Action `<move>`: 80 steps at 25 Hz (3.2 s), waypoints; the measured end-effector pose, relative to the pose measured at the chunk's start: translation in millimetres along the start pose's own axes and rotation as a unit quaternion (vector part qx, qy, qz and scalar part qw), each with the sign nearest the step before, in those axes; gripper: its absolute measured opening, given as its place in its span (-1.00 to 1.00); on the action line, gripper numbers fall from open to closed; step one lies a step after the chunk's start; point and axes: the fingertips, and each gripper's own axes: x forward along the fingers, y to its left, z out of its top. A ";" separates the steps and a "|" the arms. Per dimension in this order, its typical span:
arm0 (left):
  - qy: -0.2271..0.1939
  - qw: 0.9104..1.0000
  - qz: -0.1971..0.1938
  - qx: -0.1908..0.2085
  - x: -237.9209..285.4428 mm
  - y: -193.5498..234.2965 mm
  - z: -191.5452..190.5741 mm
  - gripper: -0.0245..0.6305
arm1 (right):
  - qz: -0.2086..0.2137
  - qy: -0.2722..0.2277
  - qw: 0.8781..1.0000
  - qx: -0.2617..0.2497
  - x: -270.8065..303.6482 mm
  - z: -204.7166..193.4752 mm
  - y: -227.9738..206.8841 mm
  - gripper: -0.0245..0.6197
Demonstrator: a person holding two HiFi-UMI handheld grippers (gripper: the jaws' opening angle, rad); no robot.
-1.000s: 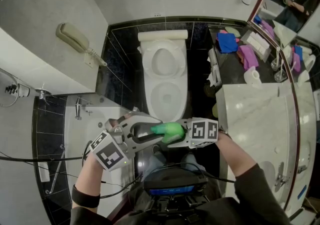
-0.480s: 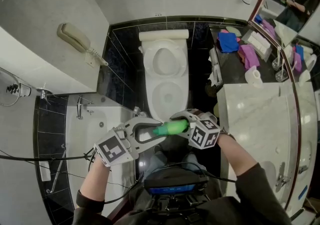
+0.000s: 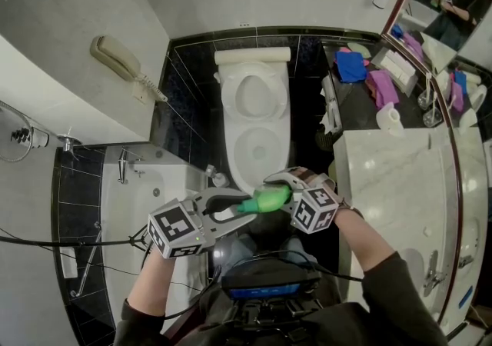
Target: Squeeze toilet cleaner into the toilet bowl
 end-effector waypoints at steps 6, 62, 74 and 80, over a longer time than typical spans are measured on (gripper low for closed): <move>0.015 0.996 0.001 0.087 6.4 -21.1 14.1 0.28 | 0.047 -0.020 0.998 0.042 1.3 6.8 15.0 -0.34; -0.024 0.995 -0.010 -0.096 1.3 7.5 13.5 -0.47 | -0.012 -0.015 1.000 0.023 -4.9 5.1 -6.1 -0.34; -0.016 0.998 0.009 0.066 6.0 -10.3 28.9 0.04 | 0.052 -0.037 0.996 0.067 -4.0 11.3 14.3 -0.34; -0.031 0.966 0.035 0.254 -2.2 -15.1 48.8 0.04 | 0.187 -0.108 0.962 0.167 -16.7 49.8 41.0 -0.34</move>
